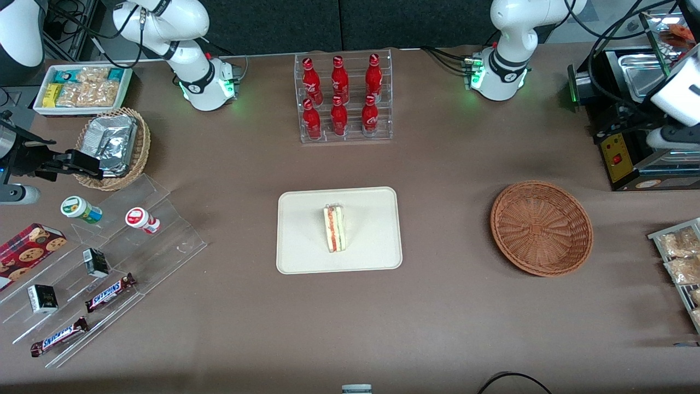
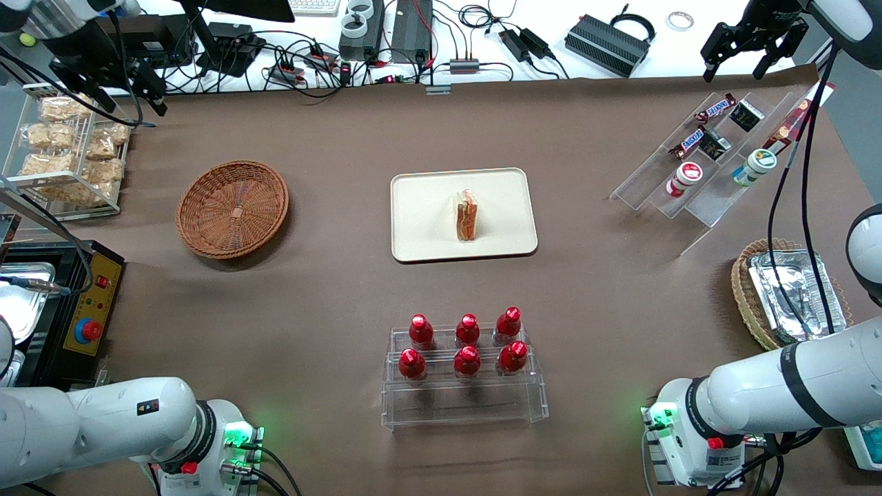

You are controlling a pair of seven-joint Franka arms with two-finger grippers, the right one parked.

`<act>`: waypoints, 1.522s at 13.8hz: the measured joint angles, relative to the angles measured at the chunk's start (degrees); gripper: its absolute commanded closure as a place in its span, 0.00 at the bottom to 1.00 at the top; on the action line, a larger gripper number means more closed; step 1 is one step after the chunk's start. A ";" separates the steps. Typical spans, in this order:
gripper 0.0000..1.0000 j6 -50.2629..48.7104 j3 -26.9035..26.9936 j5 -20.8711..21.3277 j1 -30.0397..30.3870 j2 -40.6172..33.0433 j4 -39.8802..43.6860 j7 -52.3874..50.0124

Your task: Place sandwich from basket to tray

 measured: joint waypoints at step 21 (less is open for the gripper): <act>0.00 -4.08 -0.11 0.82 -5.54 2.73 9.21 -6.99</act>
